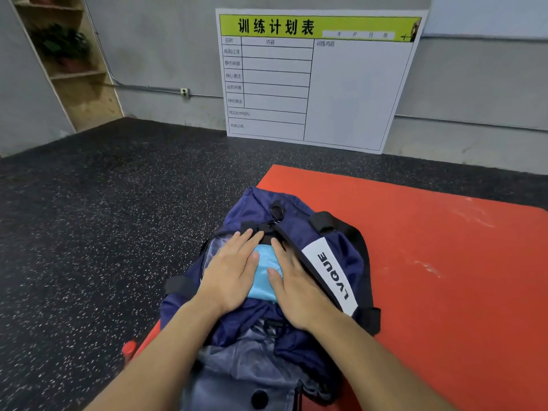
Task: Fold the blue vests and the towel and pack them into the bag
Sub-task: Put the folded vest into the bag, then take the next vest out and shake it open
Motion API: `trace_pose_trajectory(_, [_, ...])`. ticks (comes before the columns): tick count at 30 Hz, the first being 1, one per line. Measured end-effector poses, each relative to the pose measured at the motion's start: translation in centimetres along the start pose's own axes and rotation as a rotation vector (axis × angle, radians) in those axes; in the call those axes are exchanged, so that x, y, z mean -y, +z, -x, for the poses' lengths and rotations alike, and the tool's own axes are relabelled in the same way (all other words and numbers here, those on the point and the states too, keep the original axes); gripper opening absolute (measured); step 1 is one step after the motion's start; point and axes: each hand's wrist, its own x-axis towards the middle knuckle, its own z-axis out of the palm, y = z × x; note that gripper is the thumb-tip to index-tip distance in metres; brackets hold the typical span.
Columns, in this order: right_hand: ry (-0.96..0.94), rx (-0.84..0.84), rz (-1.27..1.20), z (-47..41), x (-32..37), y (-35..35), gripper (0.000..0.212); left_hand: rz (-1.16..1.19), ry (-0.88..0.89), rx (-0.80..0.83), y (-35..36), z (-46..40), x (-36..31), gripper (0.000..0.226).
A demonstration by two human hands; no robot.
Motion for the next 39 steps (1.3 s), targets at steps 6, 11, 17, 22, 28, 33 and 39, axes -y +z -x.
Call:
trace_pose_trajectory(6, [0.038, 0.016, -0.007, -0.4, -0.3, 0.6, 0.059, -0.010, -0.008, -0.008, 0.4, 0.2, 0.2, 0.072])
trace_pose_trajectory(11, [0.126, 0.123, 0.161, 0.3, 2.7, -1.5, 0.067, 0.130, -0.123, 0.070, -1.8, 1.0, -0.6, 0.058])
trace_pose_trajectory(17, [0.084, 0.125, -0.022, 4.6, 5.1, -8.1, 0.057, -0.011, -0.144, -0.150, -6.4, 1.5, -7.4, 0.066])
trace_pose_trajectory(22, [0.001, -0.220, -0.030, 11.6, 4.9, -16.8, 0.057, 0.073, 0.063, -0.233, -8.6, 1.2, -16.6, 0.064])
trace_pose_trajectory(28, [0.106, -0.421, 0.183, 24.8, 1.9, -25.5, 0.068, 0.182, 0.300, -0.150, -5.3, 2.1, -29.5, 0.065])
trace_pose_trajectory(33, [0.230, -0.480, 0.306, 36.7, -2.1, -30.9, 0.069, 0.269, 0.440, -0.036, -0.2, 5.5, -40.5, 0.063])
trace_pose_trajectory(39, [0.400, -0.534, 0.364, 50.1, -7.4, -34.8, 0.071, 0.315, 0.574, 0.091, 6.0, 9.5, -51.6, 0.064])
